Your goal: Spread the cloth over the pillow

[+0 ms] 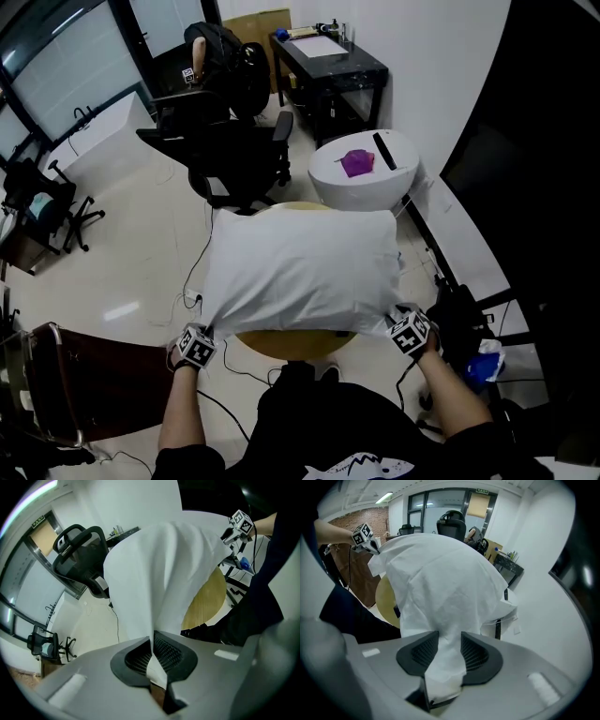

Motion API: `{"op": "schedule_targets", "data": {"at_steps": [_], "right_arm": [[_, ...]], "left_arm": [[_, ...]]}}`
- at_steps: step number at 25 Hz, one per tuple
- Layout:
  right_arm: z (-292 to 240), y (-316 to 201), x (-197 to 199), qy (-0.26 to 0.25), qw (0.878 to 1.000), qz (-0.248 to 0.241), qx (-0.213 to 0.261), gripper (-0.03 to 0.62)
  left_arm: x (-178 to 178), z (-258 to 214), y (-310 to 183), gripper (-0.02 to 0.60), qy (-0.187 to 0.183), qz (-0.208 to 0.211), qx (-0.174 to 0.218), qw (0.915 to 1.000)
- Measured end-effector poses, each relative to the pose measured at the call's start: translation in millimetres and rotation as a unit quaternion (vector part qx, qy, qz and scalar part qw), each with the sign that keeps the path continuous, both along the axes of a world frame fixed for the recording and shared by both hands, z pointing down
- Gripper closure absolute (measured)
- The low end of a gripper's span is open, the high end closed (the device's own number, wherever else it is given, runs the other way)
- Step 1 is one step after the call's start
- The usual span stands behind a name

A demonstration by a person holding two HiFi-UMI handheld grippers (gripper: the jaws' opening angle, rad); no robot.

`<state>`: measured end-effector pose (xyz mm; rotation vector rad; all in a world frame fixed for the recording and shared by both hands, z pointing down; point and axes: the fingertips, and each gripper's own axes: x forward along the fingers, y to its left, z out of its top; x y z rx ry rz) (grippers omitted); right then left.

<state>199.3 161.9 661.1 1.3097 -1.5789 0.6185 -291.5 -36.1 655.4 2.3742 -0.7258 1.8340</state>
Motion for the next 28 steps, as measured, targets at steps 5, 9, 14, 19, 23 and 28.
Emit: {"op": "schedule_targets", "data": {"at_steps": [5,9,14,19,23,28], "right_arm": [[-17,-1,-2,-0.013,1.0,0.009,0.022,0.433],[-26,-1,-4,-0.013,0.999,0.006,0.033,0.433],[-44,-13,-20,-0.004,0.998,-0.008,0.057,0.433],[-79,-37,-73,0.013,0.993,-0.065,0.1,0.433],[-102,-64,-139,-0.001,0.986,-0.108,0.127,0.433],[-106,-94,-225,-0.023,0.981,-0.144,0.128,0.433]], "left_arm": [[0,-6,8,0.466,0.017,-0.004,-0.024,0.9995],[-10,-21,16,0.376,0.031,-0.009,-0.041,0.9986],[-26,-48,4,0.376,0.046,-0.011,-0.021,0.9987],[-35,-59,-21,0.377,0.06,-0.009,-0.006,0.9982],[-28,-44,-36,0.377,0.097,0.017,-0.045,0.9941],[-19,-9,-50,0.377,0.158,0.045,-0.132,0.9774]]}}
